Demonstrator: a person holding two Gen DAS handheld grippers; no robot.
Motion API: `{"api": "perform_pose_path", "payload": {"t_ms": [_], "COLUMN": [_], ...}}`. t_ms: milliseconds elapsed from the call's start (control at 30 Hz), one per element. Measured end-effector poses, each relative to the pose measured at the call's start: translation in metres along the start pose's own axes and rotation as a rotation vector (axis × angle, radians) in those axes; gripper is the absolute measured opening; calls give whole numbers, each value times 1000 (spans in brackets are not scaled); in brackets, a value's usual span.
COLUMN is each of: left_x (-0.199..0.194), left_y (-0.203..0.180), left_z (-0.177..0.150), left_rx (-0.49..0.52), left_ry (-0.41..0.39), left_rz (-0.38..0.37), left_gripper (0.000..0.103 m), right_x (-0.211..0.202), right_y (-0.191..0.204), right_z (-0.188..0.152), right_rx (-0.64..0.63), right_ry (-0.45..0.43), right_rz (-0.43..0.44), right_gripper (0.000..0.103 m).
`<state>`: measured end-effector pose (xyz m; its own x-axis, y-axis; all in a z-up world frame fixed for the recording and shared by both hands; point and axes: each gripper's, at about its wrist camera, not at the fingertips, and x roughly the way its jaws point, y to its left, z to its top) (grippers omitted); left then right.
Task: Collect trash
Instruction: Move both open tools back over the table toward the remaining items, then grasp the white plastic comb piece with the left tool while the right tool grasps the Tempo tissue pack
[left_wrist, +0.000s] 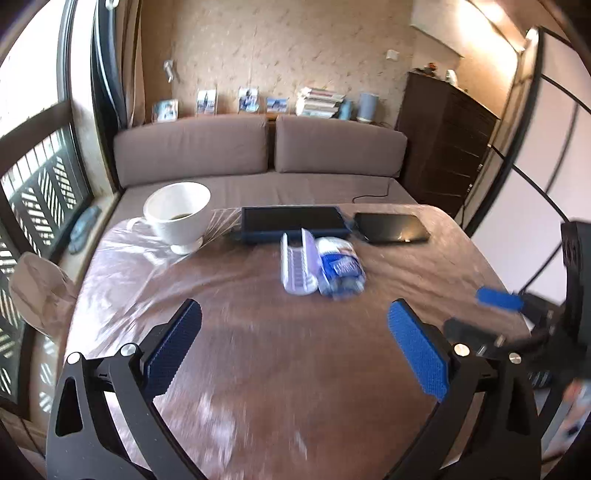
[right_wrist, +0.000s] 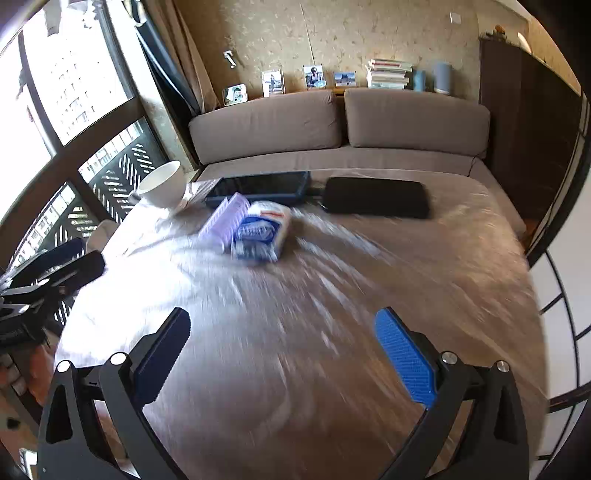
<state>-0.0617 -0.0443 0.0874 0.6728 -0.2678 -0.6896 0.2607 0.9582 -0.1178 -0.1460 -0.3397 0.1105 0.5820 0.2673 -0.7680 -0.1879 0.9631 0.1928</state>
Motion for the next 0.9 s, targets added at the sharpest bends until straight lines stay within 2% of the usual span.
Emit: {"api": "perform_pose_path", "payload": {"t_ms": [67, 100, 167, 333, 433, 500, 567, 667, 800, 900], "left_x": [21, 27, 41, 76, 90, 96, 102, 109, 119, 125], "left_y": [3, 8, 10, 28, 29, 29, 28, 26, 24, 24], "left_z": [11, 23, 26, 31, 30, 30, 30, 31, 31, 31], "left_rx": [-12, -17, -20, -52, -45, -37, -29, -19, -12, -12], "left_ry": [15, 22, 42, 99, 117, 127, 133, 140, 156, 169], "left_rz": [13, 9, 1, -25, -31, -33, -40, -44, -50, -49], "left_gripper": [102, 102, 102, 102, 102, 102, 102, 101, 91, 77], "right_x": [29, 35, 54, 90, 104, 109, 113, 116, 122, 127], "right_y": [15, 16, 18, 18, 19, 19, 15, 6, 8, 14], "right_z": [21, 22, 31, 38, 42, 42, 42, 44, 48, 49], "right_rx": [-25, -28, -22, -8, -18, -40, -38, 6, -27, -52], "right_ry": [10, 15, 32, 74, 84, 87, 85, 87, 78, 75], "right_rz": [-35, -40, -43, -60, -84, -134, -159, -139, -138, -129], "right_gripper": [99, 99, 98, 87, 81, 76, 75, 75, 75, 75]}}
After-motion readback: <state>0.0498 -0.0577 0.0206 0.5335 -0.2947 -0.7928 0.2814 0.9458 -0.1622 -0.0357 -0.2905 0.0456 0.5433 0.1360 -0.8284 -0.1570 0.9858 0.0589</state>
